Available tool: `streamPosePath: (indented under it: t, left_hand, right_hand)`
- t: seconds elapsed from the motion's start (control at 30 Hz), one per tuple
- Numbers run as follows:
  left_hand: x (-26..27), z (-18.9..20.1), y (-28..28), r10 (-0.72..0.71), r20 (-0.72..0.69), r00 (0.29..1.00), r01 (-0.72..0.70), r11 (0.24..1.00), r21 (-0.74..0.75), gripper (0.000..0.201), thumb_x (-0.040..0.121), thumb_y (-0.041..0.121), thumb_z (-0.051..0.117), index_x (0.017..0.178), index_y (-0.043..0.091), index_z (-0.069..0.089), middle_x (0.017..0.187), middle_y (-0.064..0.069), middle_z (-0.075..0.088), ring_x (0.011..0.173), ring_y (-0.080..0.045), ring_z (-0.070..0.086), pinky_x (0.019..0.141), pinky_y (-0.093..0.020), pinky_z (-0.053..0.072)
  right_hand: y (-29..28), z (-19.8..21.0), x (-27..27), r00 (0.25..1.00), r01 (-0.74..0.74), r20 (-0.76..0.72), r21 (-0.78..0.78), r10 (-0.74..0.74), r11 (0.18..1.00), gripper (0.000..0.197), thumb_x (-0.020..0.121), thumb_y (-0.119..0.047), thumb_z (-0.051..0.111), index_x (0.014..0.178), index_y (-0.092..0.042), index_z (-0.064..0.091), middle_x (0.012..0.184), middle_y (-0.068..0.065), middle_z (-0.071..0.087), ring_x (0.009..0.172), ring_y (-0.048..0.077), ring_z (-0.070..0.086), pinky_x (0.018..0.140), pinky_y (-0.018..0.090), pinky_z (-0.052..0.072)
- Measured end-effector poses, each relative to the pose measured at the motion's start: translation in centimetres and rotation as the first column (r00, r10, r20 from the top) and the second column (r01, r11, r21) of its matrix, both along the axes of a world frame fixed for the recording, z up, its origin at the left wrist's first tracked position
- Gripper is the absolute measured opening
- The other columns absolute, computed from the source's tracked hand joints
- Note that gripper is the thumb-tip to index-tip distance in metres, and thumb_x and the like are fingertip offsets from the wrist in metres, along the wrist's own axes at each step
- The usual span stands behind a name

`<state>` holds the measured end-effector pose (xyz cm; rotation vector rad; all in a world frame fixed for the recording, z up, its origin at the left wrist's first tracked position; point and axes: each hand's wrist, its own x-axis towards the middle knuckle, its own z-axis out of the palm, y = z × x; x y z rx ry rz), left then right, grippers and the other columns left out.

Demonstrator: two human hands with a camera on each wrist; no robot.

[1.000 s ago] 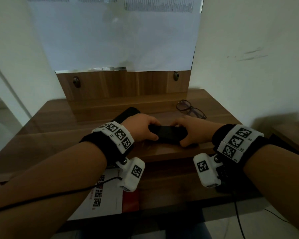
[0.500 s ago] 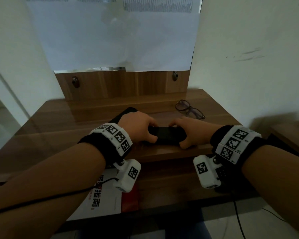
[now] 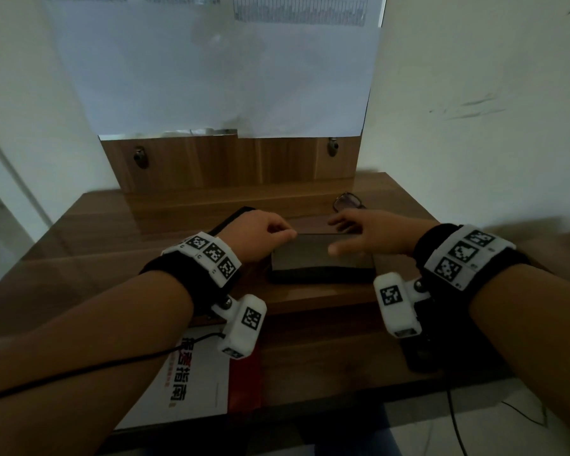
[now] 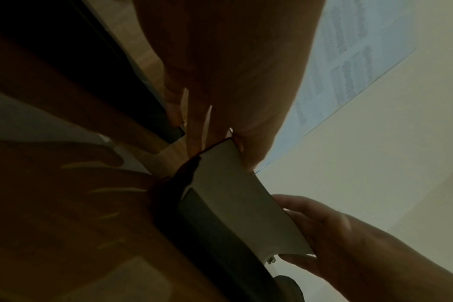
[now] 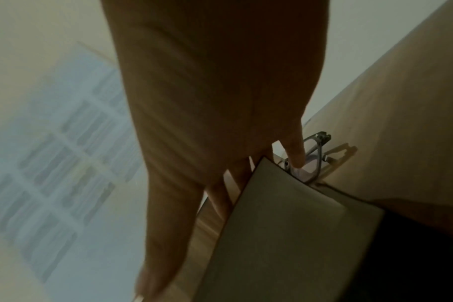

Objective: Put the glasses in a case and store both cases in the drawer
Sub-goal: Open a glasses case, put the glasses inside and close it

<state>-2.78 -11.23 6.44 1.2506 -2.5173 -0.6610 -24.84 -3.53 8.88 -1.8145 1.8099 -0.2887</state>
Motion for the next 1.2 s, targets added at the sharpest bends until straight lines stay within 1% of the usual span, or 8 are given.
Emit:
streamPosePath:
  t: [0.13, 0.23, 0.47, 0.73, 0.9, 1.0, 1.07, 1.2]
  left_hand:
    - [-0.2, -0.3, -0.6, 0.083, -0.118, 0.99, -0.083, 0.997, 0.002, 0.012, 0.092, 0.027, 0.055, 0.104, 0.027, 0.057, 0.104, 0.006, 0.062, 0.097, -0.011, 0.059, 0.077, -0.026, 0.047]
    - [-0.5, -0.5, -1.0, 0.117, -0.149, 0.982, -0.12, 0.993, -0.014, 0.011, 0.091, 0.017, 0.053, 0.093, 0.027, 0.055, 0.102, 0.004, 0.062, 0.094, -0.014, 0.059, 0.079, -0.028, 0.047]
    - [-1.5, -1.2, -1.1, 0.092, -0.148, 0.985, -0.095, 0.995, -0.016, 0.013, 0.092, 0.017, 0.051, 0.092, 0.027, 0.059, 0.087, 0.007, 0.06, 0.064, -0.006, 0.055, 0.054, -0.016, 0.04]
    - [-2.0, -1.7, -2.0, 0.105, -0.146, 0.984, -0.098, 0.994, 0.056, 0.008, 0.091, 0.024, 0.055, 0.099, 0.026, 0.055, 0.076, 0.01, 0.054, 0.061, -0.007, 0.053, 0.052, -0.019, 0.038]
    - [-2.3, -2.0, -2.3, 0.118, -0.118, 0.986, -0.11, 0.991, 0.069, 0.015, 0.092, 0.028, 0.055, 0.107, 0.025, 0.055, 0.081, 0.01, 0.052, 0.064, -0.005, 0.05, 0.051, -0.018, 0.033]
    - [-2.3, -2.2, -2.4, 0.124, -0.113, 0.986, -0.117, 0.991, 0.065, 0.017, 0.092, 0.028, 0.054, 0.108, 0.024, 0.056, 0.08, 0.01, 0.051, 0.064, -0.005, 0.049, 0.051, -0.018, 0.033]
    - [-2.2, -2.2, -2.5, 0.126, -0.115, 0.985, -0.118, 0.99, 0.071, 0.017, 0.092, 0.028, 0.054, 0.109, 0.025, 0.055, 0.079, 0.01, 0.051, 0.063, -0.005, 0.049, 0.051, -0.017, 0.032]
    - [-2.2, -2.2, -2.4, 0.126, -0.115, 0.985, -0.116, 0.99, 0.085, 0.015, 0.093, 0.027, 0.052, 0.108, 0.026, 0.054, 0.078, 0.01, 0.05, 0.062, -0.005, 0.048, 0.05, -0.016, 0.031]
  right_hand:
    - [-1.2, 0.8, -1.5, 0.978, 0.178, 0.158, -0.278, -0.138, 0.944, 0.025, 0.088, -0.048, 0.056, 0.098, -0.027, 0.064, 0.092, -0.007, 0.062, 0.083, 0.011, 0.058, 0.076, 0.035, 0.048]
    - [-2.2, 0.6, -2.8, 0.943, 0.315, 0.215, -0.332, -0.253, 0.889, 0.019, 0.092, -0.033, 0.055, 0.09, -0.017, 0.066, 0.087, 0.002, 0.064, 0.081, 0.02, 0.06, 0.073, 0.036, 0.049]
    - [-3.8, -0.8, -4.8, 0.875, 0.482, 0.223, -0.312, -0.43, 0.819, 0.02, 0.089, -0.018, 0.057, 0.091, 0.0, 0.067, 0.078, 0.008, 0.058, 0.078, 0.021, 0.051, 0.073, 0.032, 0.041]
    - [-6.2, -2.0, -6.2, 0.848, 0.53, 0.124, -0.205, -0.516, 0.823, 0.017, 0.086, -0.025, 0.058, 0.073, -0.014, 0.061, 0.087, 0.012, 0.064, 0.084, 0.026, 0.061, 0.074, 0.036, 0.05]
    - [-6.9, -2.0, -6.2, 0.858, 0.507, 0.151, -0.097, -0.491, 0.857, 0.029, 0.09, -0.011, 0.051, 0.062, -0.006, 0.056, 0.05, 0.003, 0.055, 0.036, 0.008, 0.049, 0.037, 0.017, 0.035]
    - [-7.3, -2.1, -6.1, 0.849, 0.521, 0.15, -0.072, -0.507, 0.85, 0.032, 0.09, -0.006, 0.049, 0.057, -0.006, 0.053, 0.035, 0.001, 0.051, 0.027, 0.009, 0.046, 0.031, 0.015, 0.032]
    - [-7.4, -2.1, -6.1, 0.845, 0.522, 0.166, -0.055, -0.508, 0.851, 0.031, 0.088, -0.005, 0.049, 0.057, -0.007, 0.052, 0.037, 0.002, 0.051, 0.031, 0.014, 0.048, 0.032, 0.016, 0.033]
    - [-7.8, -2.5, -6.4, 0.857, 0.514, 0.091, -0.076, -0.507, 0.854, 0.024, 0.087, -0.013, 0.054, 0.063, -0.01, 0.055, 0.063, 0.009, 0.053, 0.059, 0.023, 0.051, 0.055, 0.028, 0.043]
